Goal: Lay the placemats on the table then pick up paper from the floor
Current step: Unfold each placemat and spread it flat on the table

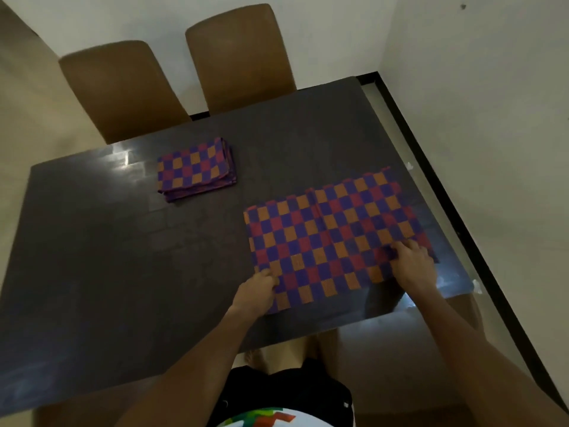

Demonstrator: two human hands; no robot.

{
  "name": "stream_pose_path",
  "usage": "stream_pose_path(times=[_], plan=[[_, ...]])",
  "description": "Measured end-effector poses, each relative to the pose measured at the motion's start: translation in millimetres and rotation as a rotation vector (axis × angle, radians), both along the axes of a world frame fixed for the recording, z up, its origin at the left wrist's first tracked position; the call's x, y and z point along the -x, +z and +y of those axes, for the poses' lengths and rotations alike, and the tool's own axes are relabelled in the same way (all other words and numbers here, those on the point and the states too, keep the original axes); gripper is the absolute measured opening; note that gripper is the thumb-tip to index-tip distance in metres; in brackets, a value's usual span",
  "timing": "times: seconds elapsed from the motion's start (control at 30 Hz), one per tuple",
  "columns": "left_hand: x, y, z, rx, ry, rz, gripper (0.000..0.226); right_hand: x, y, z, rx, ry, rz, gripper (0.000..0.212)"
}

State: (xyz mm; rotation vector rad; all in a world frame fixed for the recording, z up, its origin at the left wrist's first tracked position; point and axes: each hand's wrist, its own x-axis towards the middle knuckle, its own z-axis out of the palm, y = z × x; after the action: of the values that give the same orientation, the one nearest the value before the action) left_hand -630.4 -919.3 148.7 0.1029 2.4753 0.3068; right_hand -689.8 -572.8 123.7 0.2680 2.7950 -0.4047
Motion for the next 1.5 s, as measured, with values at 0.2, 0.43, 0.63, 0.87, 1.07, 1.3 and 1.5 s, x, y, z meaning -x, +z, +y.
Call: stream_pose_path(times=[0.2,0.43,0.63,0.87,1.07,1.3,1.5], plan=[[38.6,21.7,-54.1,-0.001,0.151,0.187,0.033,46.8,17.0,-104.0,0.051,0.222,0.11,0.031],[106.2,50.7,-137.9,0.044,0.216,0.262,0.035,130.0,43.0,-235.5,0.206,0.459,0.048,0.035],[173.4,52.1,-216.4,0.024,0.28,0.318,0.036,205.8,47.0,-338.9,0.252,0.465,-0.075,0.041],[227.1,13.0,-283.3,0.072,0.351,0.275,0.035,302.5,27.1,-424.7,0.306,0.32,-0.115,0.062],[217.9,-26.4,-317.5,0.146,0.426,0.237,0.04,345.2,9.0,-466.3,0.313,0.254,-0.243,0.075],[215.8,-23.0,-341.7,0.236,0.55,0.287,0.039,334.3,10.9,-518.8,0.117,0.423,-0.082,0.025],[226.1,-11.8,-329.9,0.166,0.521,0.297,0.035,315.4,32.1,-524.5,0.057,0.632,0.221,0.027]])
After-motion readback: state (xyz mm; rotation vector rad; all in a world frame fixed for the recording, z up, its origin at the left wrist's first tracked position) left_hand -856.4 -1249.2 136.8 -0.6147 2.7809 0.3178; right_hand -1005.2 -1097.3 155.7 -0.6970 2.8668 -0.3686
